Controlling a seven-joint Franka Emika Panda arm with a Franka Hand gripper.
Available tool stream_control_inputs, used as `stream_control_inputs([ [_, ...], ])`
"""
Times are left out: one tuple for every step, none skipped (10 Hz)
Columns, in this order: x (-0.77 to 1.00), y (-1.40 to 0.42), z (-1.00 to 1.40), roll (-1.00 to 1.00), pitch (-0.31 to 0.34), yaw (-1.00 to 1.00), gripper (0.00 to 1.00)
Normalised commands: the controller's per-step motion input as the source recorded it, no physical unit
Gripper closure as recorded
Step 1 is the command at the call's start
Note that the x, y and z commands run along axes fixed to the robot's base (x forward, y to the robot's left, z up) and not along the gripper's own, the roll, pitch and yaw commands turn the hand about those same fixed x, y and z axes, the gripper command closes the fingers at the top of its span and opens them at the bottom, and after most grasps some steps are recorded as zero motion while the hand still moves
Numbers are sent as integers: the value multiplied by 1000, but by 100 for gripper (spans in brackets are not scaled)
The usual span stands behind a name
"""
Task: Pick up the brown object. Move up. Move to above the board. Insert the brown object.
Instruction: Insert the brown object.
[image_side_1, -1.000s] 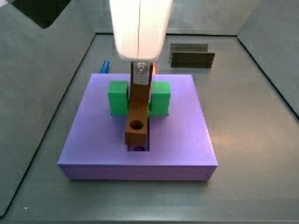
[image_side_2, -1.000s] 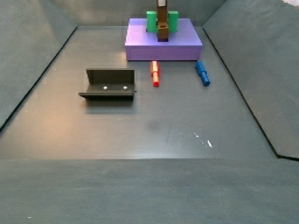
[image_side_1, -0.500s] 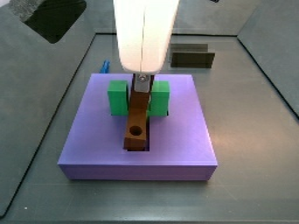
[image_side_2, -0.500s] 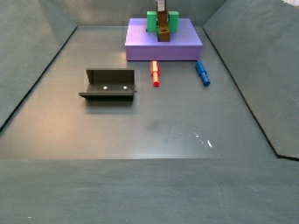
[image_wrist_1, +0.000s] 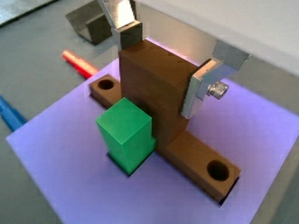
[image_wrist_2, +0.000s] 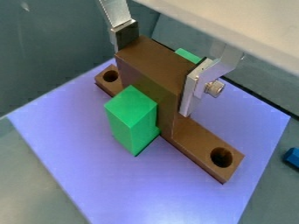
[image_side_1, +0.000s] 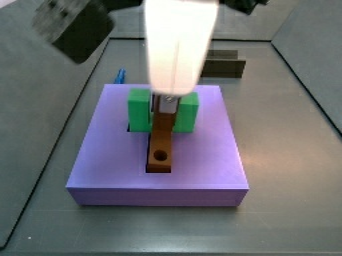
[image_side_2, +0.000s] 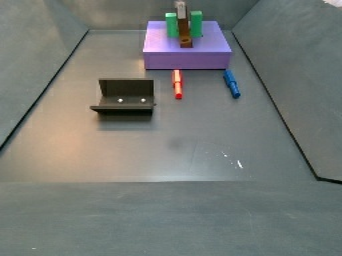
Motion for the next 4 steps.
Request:
stream_control_inputs([
  [-571, 0, -466, 0, -229, 0, 100],
  [-600, 0, -531, 0, -257, 0, 100],
  [-377, 0, -314, 0, -179, 0, 100],
  [0, 0, 0, 0, 0, 0, 100],
])
